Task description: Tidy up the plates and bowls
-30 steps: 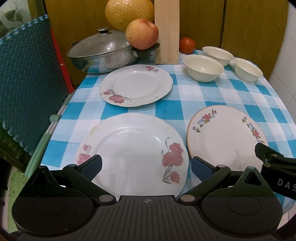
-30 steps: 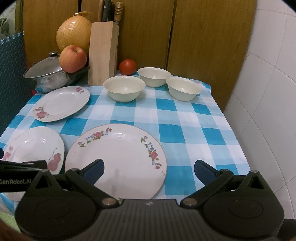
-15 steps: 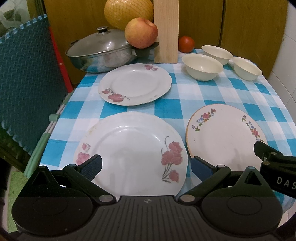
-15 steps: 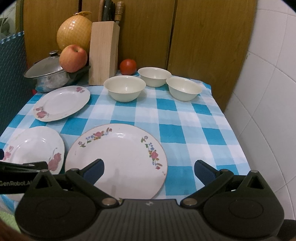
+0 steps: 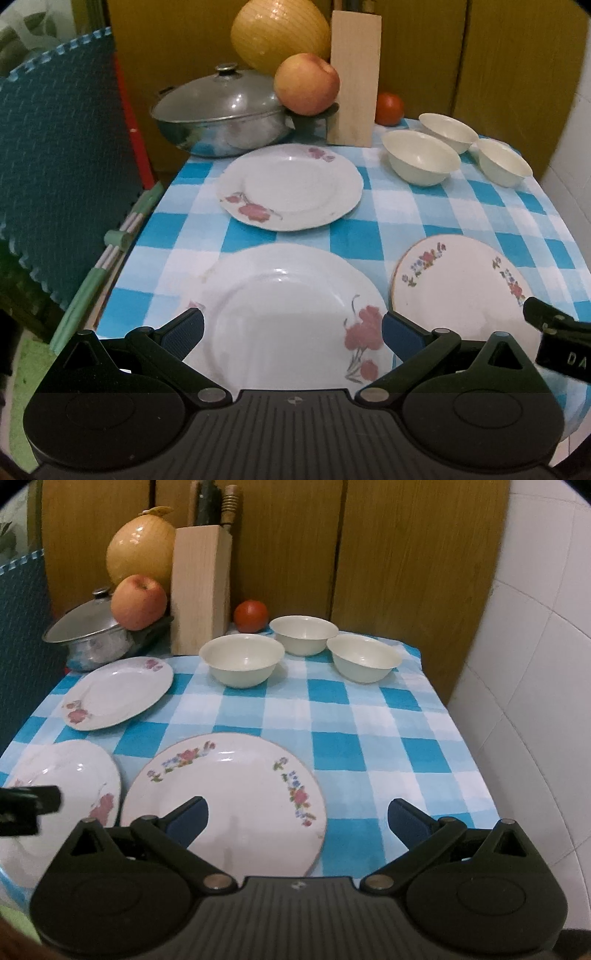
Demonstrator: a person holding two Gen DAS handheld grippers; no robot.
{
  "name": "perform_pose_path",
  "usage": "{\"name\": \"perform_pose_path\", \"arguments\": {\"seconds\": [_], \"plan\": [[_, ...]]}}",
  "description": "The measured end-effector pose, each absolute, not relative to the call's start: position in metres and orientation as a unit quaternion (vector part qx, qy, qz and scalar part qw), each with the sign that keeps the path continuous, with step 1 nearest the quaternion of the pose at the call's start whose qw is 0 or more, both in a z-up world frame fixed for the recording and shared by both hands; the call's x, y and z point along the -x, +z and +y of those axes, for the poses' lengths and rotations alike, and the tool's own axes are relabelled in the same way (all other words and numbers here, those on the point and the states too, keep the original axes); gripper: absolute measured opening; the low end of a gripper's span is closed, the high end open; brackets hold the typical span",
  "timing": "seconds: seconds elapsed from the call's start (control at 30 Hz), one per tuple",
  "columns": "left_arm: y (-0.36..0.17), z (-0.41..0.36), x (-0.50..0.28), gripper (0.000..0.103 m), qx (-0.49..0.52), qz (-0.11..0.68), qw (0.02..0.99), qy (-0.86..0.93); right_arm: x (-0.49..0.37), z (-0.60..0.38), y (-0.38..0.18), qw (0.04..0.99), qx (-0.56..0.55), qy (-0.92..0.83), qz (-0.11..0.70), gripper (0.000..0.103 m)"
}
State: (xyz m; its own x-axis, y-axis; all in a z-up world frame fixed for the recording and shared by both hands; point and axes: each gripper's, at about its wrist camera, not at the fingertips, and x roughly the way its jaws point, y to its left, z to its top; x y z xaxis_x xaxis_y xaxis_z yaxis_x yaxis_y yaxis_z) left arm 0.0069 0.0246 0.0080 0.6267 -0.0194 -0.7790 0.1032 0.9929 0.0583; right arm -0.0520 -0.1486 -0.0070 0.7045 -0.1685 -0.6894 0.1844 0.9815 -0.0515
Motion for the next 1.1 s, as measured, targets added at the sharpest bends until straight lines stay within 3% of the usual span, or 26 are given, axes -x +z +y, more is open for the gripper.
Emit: {"name": "perform_pose_path", "arguments": {"seconds": [0.93, 1.1], "plan": [[-0.013, -0.06, -0.063, 0.101, -0.148, 0.463, 0.859, -0.161, 0.038, -0.196, -0.028, 0.905, -0.065, -0.087, 0.411, 0.096], [-0.023, -0.071, -0.068, 0.101, -0.166, 0.472, 0.847, -0.179, 0.037, -0.197, -0.034, 0.9, -0.075, -0.077, 0.423, 0.092]]}}
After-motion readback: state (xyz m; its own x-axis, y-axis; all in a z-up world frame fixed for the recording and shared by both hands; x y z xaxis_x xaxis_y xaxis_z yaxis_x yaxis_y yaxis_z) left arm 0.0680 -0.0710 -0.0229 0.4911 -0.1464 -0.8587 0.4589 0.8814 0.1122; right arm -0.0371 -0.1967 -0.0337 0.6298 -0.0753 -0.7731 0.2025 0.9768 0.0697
